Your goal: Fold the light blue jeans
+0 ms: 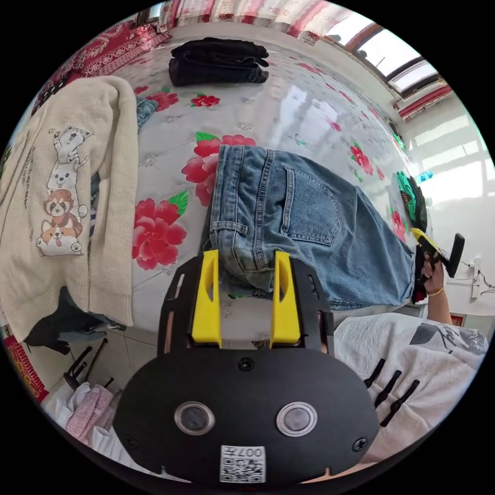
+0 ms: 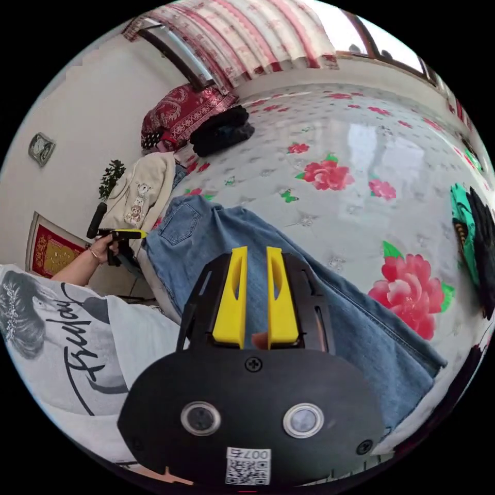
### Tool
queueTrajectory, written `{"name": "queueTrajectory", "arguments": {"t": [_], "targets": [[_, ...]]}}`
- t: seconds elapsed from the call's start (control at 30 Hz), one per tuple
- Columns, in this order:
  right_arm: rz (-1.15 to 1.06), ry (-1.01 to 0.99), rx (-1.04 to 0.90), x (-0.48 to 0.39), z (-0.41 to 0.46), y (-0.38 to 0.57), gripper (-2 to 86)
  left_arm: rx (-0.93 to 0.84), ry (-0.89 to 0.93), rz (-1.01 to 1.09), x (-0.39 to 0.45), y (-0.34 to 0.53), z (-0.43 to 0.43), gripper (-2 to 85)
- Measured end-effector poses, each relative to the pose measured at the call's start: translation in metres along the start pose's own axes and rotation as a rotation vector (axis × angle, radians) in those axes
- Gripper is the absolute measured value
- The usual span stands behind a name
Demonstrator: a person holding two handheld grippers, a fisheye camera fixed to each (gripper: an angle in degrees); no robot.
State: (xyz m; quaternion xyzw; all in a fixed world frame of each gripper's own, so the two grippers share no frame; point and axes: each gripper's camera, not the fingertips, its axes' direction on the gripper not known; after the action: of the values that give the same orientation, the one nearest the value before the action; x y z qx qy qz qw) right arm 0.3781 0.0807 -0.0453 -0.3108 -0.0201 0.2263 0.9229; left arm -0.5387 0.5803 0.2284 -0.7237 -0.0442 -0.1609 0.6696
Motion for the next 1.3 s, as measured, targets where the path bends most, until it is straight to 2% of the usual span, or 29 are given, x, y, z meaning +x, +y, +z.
{"name": "queueTrajectory", "arguments": {"t": [0.1, 0.17, 0.2, 0.23, 0.3, 0.4, 0.43, 0.5, 0.57, 0.63, 0.7, 0.83, 0.97, 1.07, 1.13, 1.2, 1.23, 1.3], "targets": [[-0.083, -0.01, -0.181, -0.03, 0.074, -0.05, 5.3, -0.049, 0.135, -0.016, -0.022, -0.012, 0.016, 6.3], [-0.126, -0.008, -0.404, -0.041, 0.137, -0.067, 5.2, -0.011, 0.171, 0.019, -0.028, -0.012, 0.002, 4.2], [-0.135, 0.015, -0.447, -0.043, 0.149, -0.068, 5.1, 0.046, 0.195, 0.066, -0.028, -0.005, -0.02, 3.8], [-0.176, 0.081, -0.372, -0.049, 0.146, -0.07, 5.1, 0.108, 0.171, 0.11, -0.028, 0.009, -0.047, 3.6], [-0.216, 0.103, -0.37, -0.052, 0.151, -0.076, 5.0, 0.131, 0.151, 0.136, -0.036, 0.031, -0.069, 3.5], [-0.153, 0.015, -0.387, -0.046, 0.156, -0.097, 4.9, -0.021, 0.085, 0.031, -0.065, 0.052, -0.026, 4.1], [-0.116, -0.039, -0.414, -0.04, 0.159, -0.109, 4.9, -0.084, 0.127, -0.02, -0.076, 0.056, -0.001, 4.7], [-0.085, -0.138, -0.488, -0.03, 0.16, -0.131, 5.0, -0.035, 0.205, -0.09, -0.089, 0.053, -0.004, 5.6], [-0.048, -0.244, -0.375, -0.015, 0.132, -0.164, 5.1, -0.004, 0.174, -0.032, -0.089, 0.044, -0.025, 7.5], [0.019, -0.292, -0.277, 0.003, 0.112, -0.19, 5.5, -0.055, 0.069, 0.09, -0.09, 0.023, -0.052, 11.3], [0.085, -0.333, -0.235, 0.022, 0.105, -0.218, 6.2, -0.099, 0.043, 0.153, -0.092, 0.001, -0.067, 12.8], [0.191, -0.429, -0.332, 0.051, 0.136, -0.279, 7.9, -0.086, 0.057, 0.283, -0.089, -0.049, -0.106, 10.5], [0.278, -0.535, -0.515, 0.06, 0.181, -0.323, 7.6, -0.006, 0.08, 0.28, -0.106, -0.082, -0.122, 10.8], [0.311, -0.555, -0.671, 0.06, 0.216, -0.34, 5.7, 0.01, 0.219, 0.223, -0.12, -0.122, -0.093, 12.0], [0.336, -0.594, -0.737, 0.059, 0.23, -0.346, 3.8, -0.046, 0.294, 0.134, -0.128, -0.158, -0.052, 12.9], [0.341, -0.602, -0.714, 0.062, 0.229, -0.358, 2.1, -0.156, 0.313, 0.046, -0.136, -0.181, -0.018, 10.6], [0.34, -0.607, -0.679, 0.066, 0.223, -0.366, 1.3, -0.146, 0.278, 0.022, -0.143, -0.187, -0.015, 5.8], [0.361, -0.631, -0.612, 0.078, 0.207, -0.374, 0.5, -0.067, 0.334, -0.008, -0.157, -0.186, -0.031, 1.2]]}}
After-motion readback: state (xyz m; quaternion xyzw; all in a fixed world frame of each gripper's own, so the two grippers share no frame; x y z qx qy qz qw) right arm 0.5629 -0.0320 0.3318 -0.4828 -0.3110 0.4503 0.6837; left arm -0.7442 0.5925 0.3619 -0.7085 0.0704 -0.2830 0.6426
